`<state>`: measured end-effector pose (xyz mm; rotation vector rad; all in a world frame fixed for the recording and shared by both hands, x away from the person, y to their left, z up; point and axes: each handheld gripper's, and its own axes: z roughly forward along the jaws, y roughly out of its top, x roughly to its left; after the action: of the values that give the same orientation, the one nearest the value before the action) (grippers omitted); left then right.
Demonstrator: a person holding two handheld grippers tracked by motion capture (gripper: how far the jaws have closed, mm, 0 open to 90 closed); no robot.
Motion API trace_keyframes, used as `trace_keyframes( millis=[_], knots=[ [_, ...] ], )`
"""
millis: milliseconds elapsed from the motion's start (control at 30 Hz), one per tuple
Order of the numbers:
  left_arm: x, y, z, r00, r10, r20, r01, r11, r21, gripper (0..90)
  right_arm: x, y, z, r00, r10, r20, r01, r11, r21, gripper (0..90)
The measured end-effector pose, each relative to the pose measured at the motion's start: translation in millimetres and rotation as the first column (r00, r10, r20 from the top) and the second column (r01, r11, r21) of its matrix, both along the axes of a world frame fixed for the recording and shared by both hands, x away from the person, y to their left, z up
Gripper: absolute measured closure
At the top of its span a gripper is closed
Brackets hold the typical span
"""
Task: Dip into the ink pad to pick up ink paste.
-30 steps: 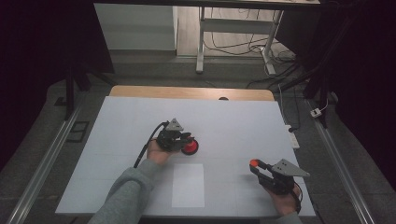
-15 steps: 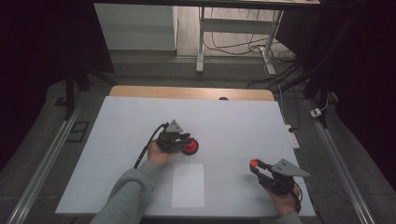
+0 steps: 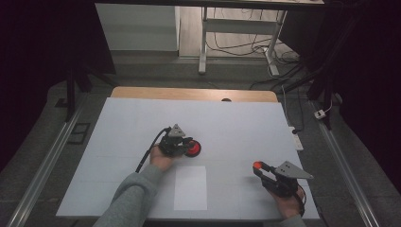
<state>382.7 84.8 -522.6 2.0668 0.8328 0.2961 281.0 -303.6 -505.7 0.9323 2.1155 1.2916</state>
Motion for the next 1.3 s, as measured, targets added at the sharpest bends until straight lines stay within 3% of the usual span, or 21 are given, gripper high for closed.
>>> trace_keyframes(
  millis=[400, 800, 900, 1300],
  knots=[
    [-2.6, -4.0, -1.3, 0.9995, -0.007, 0.03, 0.006, 0.999, 0.045, 73.1, -0.7, 0.4, 0.5, 1.0, 0.006, 0.002, -0.006, 1.0, -0.001, 64.5],
    [0.1, -0.8, -3.5, 0.9999, -0.008, 0.008, 0.008, 0.9999, 0.013, 73.2, -0.6, 0.5, 0.4, 1.0, 0.006, 0.001, -0.006, 1.0, -0.001, 64.6],
    [-1.4, -2.2, -2.6, 0.9998, -0.011, 0.019, 0.011, 0.9994, 0.034, 73.2, -0.8, 0.3, 0.4, 1.0, 0.006, 0.001, -0.006, 1.0, 0.0, 64.6],
    [-1.4, -3.1, -1.8, 0.9998, -0.014, 0.017, 0.013, 0.9987, 0.049, 73.2, -0.8, 0.2, 0.1, 1.0, 0.004, 0.0, -0.004, 1.0, -0.002, 64.5]
  ],
)
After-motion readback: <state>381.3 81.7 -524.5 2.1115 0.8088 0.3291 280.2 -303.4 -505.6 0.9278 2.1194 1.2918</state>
